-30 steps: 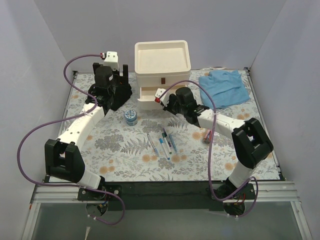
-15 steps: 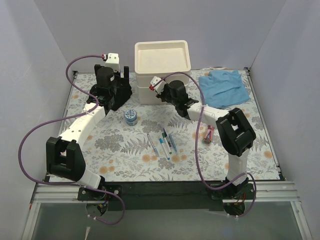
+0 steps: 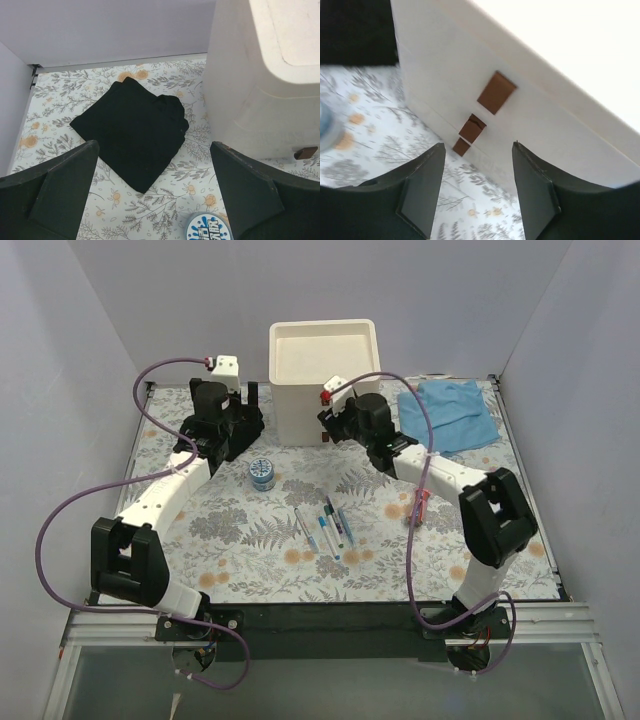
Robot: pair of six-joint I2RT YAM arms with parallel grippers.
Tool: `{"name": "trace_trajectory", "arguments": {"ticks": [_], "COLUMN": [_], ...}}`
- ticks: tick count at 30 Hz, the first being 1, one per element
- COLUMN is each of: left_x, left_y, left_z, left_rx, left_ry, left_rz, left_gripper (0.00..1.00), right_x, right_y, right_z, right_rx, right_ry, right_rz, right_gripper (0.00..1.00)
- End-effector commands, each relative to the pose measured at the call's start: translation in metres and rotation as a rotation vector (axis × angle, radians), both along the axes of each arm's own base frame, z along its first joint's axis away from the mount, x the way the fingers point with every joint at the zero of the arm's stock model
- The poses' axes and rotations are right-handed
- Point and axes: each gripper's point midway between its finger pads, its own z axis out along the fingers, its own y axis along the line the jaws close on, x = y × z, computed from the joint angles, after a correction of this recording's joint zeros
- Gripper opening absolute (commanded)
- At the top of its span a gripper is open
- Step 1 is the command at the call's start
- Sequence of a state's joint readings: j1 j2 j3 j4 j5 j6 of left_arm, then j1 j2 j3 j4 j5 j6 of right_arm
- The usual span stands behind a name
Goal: Sort the stationery into containers
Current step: Close the drawer in the storage box, then open the drawer in the storage box.
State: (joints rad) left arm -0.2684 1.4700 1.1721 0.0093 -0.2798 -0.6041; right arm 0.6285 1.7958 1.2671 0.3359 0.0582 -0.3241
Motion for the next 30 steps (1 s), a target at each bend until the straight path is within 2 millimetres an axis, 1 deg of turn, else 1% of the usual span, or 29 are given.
{"name": "trace_trajectory", "arguments": {"ticks": [1, 2, 3, 4, 5, 7, 9, 10, 11, 15, 17, 22, 24, 25, 28, 30], "left_x": [-0.015, -0.015, -0.016, -0.017, -0.017, -0.017, -0.016, -0.016, -0.016, -0.017, -0.018, -0.018, -0.018, -0.018, -0.019, -0.02], "left_y": [0.003, 0.002, 0.002, 0.001, 0.001, 0.0, 0.001, 0.0, 0.0, 0.002, 0.003, 0.004, 0.004, 0.005, 0.005, 0.004], "left_z": [0.011, 0.009, 0.005, 0.005, 0.004, 0.003, 0.003, 0.004, 0.005, 0.004, 0.002, 0.002, -0.002, -0.001, -0.003, -0.004], "left_rx": [-0.031, -0.041, -0.044, -0.048, -0.051, -0.052, -0.045, -0.044, -0.043, -0.034, -0.033, -0.033, -0.031, -0.033, -0.04, -0.042], "left_ry": [-0.029, -0.024, -0.017, -0.015, -0.015, -0.013, -0.014, -0.018, -0.02, -0.024, -0.02, -0.024, -0.018, -0.019, -0.016, -0.016], "left_rz": [0.003, 0.004, 0.002, 0.0, 0.001, -0.004, -0.001, 0.0, 0.0, 0.004, 0.01, 0.012, 0.013, 0.014, 0.015, 0.014], "left_gripper": [0.96, 0.96, 0.96, 0.96, 0.96, 0.96, 0.96, 0.96, 0.96, 0.96, 0.96, 0.96, 0.96, 0.96, 0.96, 0.96], "right_x": [-0.02, -0.019, -0.014, -0.012, -0.007, -0.001, 0.006, 0.011, 0.015, 0.025, 0.029, 0.036, 0.036, 0.04, 0.044, 0.049], "right_y": [-0.007, -0.009, -0.008, -0.007, -0.008, -0.002, 0.001, 0.004, 0.003, 0.008, 0.01, 0.009, 0.012, 0.009, 0.009, 0.004], "right_z": [0.058, 0.05, 0.058, 0.058, 0.052, 0.06, 0.054, 0.06, 0.053, 0.055, 0.053, 0.048, 0.048, 0.047, 0.048, 0.047], "right_rx": [0.336, 0.346, 0.404, 0.423, 0.434, 0.455, 0.446, 0.452, 0.443, 0.457, 0.458, 0.463, 0.471, 0.473, 0.469, 0.465], "right_ry": [0.166, 0.222, 0.252, 0.27, 0.288, 0.28, 0.29, 0.279, 0.294, 0.295, 0.304, 0.308, 0.313, 0.306, 0.283, 0.261], "right_rz": [-0.021, -0.037, -0.058, -0.069, -0.089, -0.08, -0.082, -0.087, -0.101, -0.114, -0.123, -0.152, -0.152, -0.183, -0.226, -0.289], "right_gripper": [0.63, 0.62, 0.62, 0.61, 0.61, 0.61, 0.61, 0.61, 0.61, 0.6, 0.58, 0.55, 0.54, 0.53, 0.5, 0.48]}}
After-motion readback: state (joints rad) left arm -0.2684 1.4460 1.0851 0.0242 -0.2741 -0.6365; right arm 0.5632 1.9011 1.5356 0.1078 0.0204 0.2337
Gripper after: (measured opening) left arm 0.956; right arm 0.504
